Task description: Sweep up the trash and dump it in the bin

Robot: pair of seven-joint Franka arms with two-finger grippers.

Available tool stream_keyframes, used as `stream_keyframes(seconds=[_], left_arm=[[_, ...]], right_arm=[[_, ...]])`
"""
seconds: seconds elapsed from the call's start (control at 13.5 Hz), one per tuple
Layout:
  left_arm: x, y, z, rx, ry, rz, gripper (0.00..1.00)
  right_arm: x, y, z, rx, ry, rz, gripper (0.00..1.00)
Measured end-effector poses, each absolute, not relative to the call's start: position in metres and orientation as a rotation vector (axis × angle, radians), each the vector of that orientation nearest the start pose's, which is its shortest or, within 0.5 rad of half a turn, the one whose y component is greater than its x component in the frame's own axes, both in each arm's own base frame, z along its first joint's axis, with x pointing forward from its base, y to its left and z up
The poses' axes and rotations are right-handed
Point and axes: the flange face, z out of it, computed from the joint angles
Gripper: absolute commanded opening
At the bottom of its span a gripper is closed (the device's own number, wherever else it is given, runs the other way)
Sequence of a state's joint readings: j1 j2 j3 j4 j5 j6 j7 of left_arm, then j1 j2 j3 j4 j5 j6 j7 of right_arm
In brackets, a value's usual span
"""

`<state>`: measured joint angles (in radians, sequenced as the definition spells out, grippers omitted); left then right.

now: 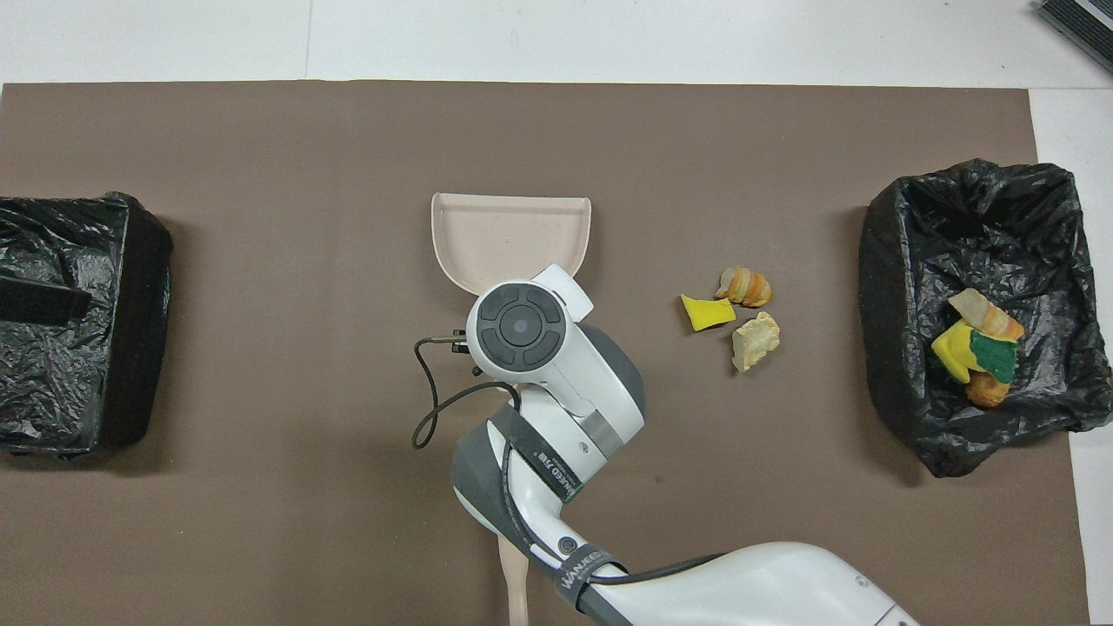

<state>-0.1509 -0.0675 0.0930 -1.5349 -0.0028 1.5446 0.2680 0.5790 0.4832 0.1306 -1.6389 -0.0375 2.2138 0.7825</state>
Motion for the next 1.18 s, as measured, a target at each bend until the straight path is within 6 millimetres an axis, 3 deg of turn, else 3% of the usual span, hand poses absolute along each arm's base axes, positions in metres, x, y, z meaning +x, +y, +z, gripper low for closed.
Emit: stream_keyframes(seconds=[0.22, 0.37, 0.59, 0.74, 0.96, 1.18], left_arm=[[0.537, -0.028, 0.674, -3.098, 0.503, -0.118, 1.0], [0.537, -0.027, 0.675, -3.097, 0.502, -0.122, 1.0], [0.537, -0.026, 0.675, -3.098, 0.497, -0.122, 1.0], [0.537, -0.027, 0.675, -3.097, 0.5, -0.122, 1.0], [0.537, -0.027, 0.675, -3.097, 0.5, -0.122, 1.0], [0.537, -0.03, 0.675, -3.096, 0.507, -0.121, 1.0]], right_arm=[[0.53, 0.428, 0.362, -3.082, 0.124, -0.043, 1.0], [0.529, 0.407, 0.395, -3.13, 0.124, 0.017, 1.0], [0.496, 0.387, 0.46, -3.171, 0.097, 0.112, 1.0], [0.461, 0.384, 0.48, -3.124, 0.099, 0.197, 1.0], [0.393, 0.396, 0.462, -3.071, 0.044, 0.288, 1.0], [0.331, 0.413, 0.418, -3.087, -0.041, 0.315, 1.0]])
